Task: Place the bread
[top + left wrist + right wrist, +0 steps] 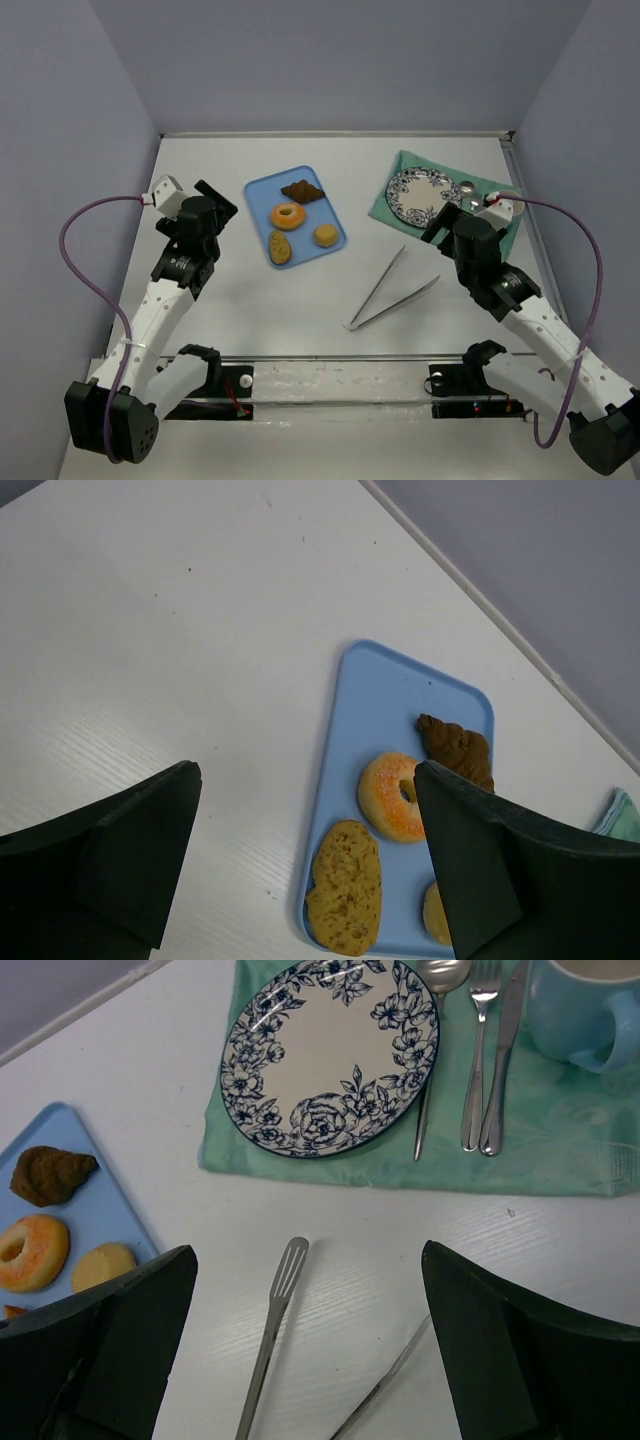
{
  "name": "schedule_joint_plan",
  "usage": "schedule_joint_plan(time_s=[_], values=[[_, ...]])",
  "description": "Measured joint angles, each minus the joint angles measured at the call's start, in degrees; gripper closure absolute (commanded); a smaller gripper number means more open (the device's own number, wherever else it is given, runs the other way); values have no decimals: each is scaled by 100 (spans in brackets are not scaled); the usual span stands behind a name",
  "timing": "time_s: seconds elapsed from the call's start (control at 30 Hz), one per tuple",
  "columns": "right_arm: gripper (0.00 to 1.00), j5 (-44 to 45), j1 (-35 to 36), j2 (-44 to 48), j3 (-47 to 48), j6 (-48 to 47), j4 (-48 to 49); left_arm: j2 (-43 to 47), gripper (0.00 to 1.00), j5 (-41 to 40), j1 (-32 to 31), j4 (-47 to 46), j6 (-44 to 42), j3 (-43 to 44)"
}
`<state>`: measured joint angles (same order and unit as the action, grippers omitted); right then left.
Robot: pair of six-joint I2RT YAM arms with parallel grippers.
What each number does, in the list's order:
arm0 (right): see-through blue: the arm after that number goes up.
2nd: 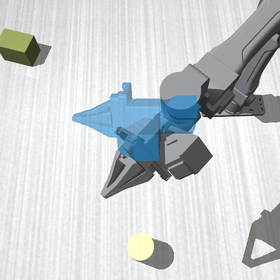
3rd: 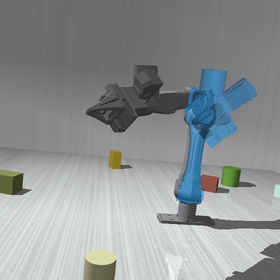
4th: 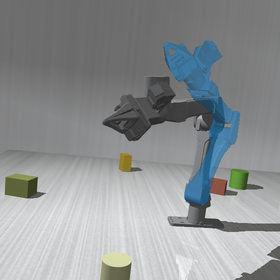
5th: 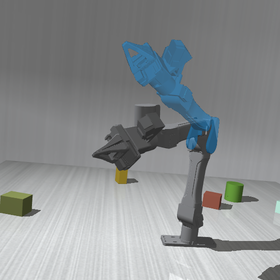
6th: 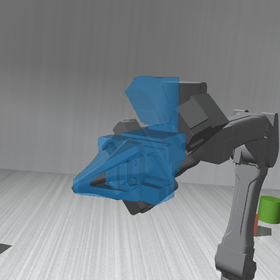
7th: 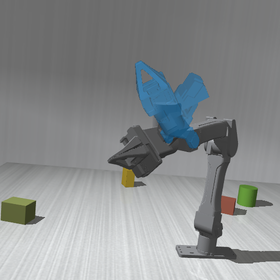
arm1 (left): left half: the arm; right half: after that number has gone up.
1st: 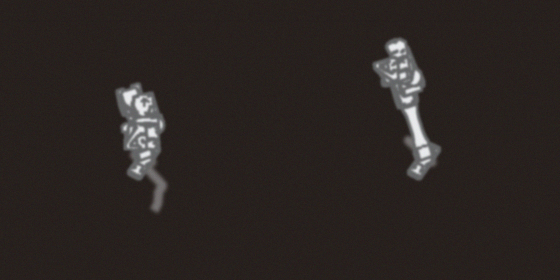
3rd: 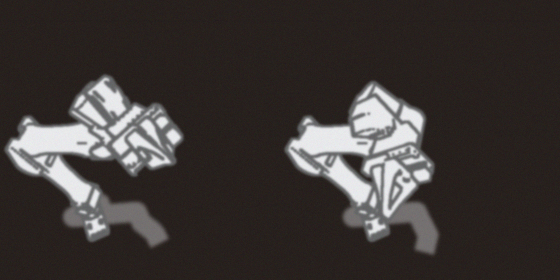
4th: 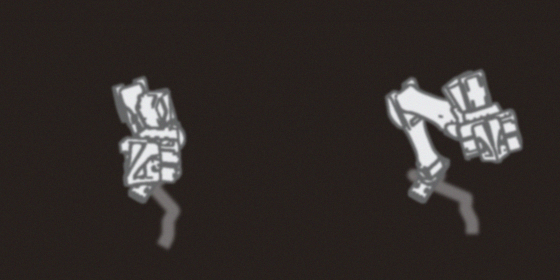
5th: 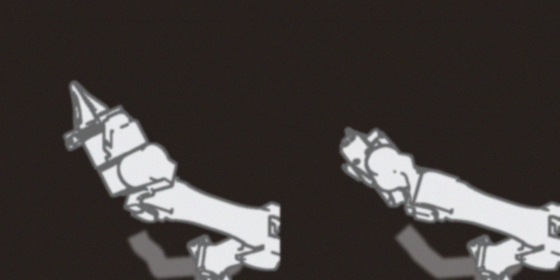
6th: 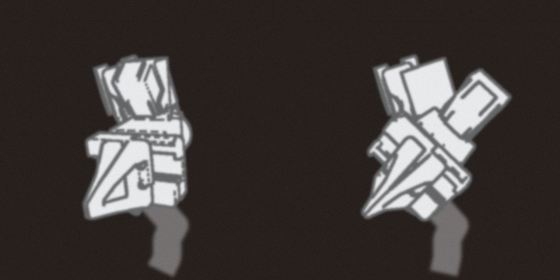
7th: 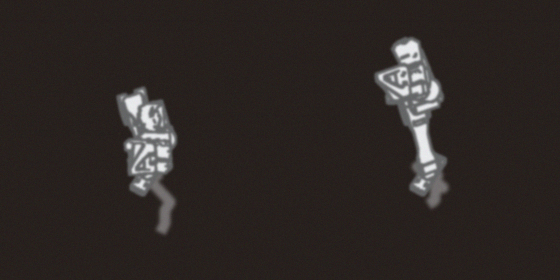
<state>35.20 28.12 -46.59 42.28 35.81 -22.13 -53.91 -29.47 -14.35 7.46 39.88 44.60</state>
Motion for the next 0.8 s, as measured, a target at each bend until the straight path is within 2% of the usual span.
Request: schedule_joint_plan(time_s=[0.23,0.33,0.6,0.8], values=[[0,-446,0,278,2,101,-256,0,1,20,22,-22,-2,0],[0,-822,0,306,98,435,-739,0,1,48,22,-48,-7,0],[0,-1904,164,-1078,601,1220,-2258,-2,1,76,22,-81,-39,0],[0,-2070,1121,-2118,636,1947,-2872,-2,1,74,22,-81,-42,0]])
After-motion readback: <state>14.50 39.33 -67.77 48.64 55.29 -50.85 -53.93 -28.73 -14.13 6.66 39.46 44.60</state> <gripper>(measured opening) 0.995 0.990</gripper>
